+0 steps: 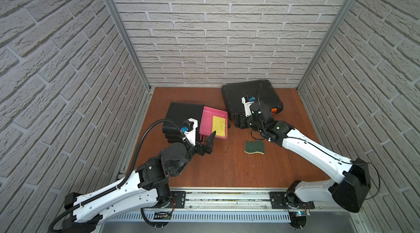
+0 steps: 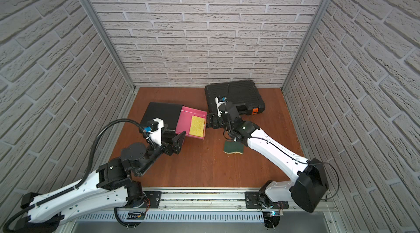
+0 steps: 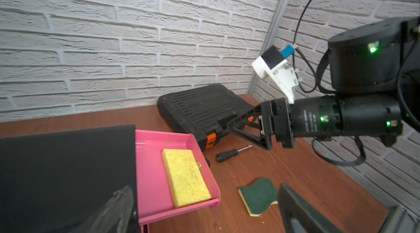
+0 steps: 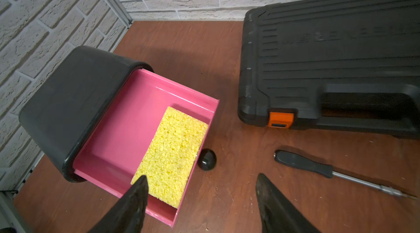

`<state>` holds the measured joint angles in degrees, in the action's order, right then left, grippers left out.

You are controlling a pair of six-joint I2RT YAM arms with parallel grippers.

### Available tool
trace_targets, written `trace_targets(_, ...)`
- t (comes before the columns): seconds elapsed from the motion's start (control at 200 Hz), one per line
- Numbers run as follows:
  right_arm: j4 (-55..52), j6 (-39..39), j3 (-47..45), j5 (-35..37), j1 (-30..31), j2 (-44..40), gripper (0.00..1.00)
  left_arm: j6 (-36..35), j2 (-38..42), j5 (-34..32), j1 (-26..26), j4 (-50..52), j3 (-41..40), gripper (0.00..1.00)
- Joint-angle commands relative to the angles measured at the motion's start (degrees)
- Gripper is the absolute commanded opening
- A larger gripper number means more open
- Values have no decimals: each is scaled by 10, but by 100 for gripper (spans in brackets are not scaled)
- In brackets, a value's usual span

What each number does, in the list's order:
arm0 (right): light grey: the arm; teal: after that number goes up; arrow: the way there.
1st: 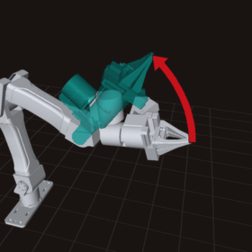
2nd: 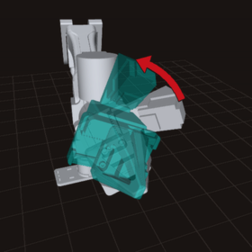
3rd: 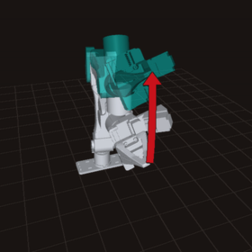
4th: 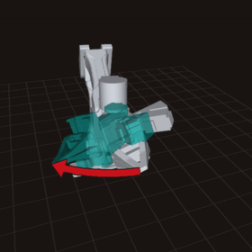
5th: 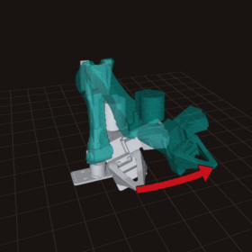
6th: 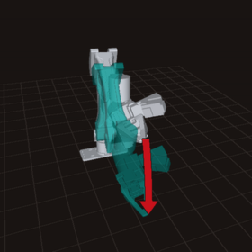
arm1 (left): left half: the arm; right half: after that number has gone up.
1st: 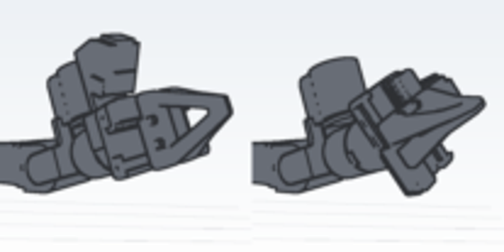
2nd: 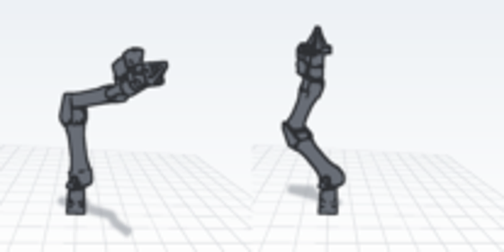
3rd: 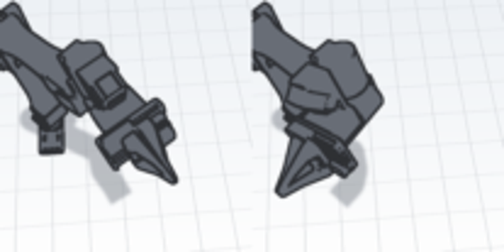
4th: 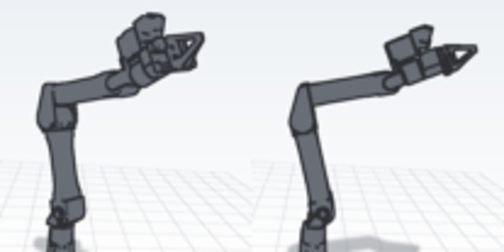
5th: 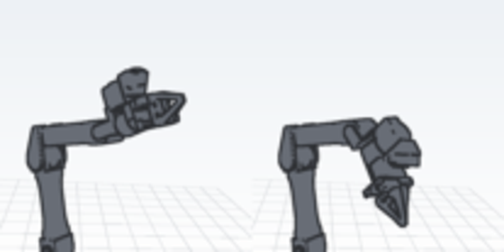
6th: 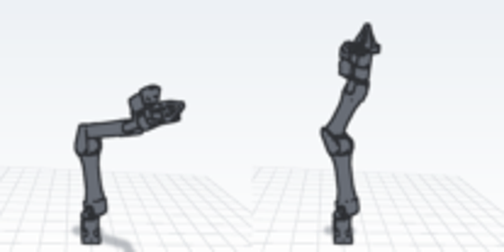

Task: Take the sponge out of the drawer
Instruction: Pick up the sponge from the drawer.

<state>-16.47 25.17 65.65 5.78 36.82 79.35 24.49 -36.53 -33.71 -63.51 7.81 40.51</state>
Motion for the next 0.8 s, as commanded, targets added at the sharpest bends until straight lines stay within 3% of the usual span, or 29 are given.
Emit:
trace_targets(0.0,24,1,46,-27,21,49,70,25,16,0,29,11,-29,98)
trace_targets(0.115,19,-9,89,-30,41,111,63,54,29,46,55,0,-52,98)
trace_targets(0.37,-11,-29,169,7,72,213,52,81,43,55,73,-1,-67,98)
trace_targets(0.795,-64,-31,240,96,94,302,47,91,65,56,76,1,-83,98)
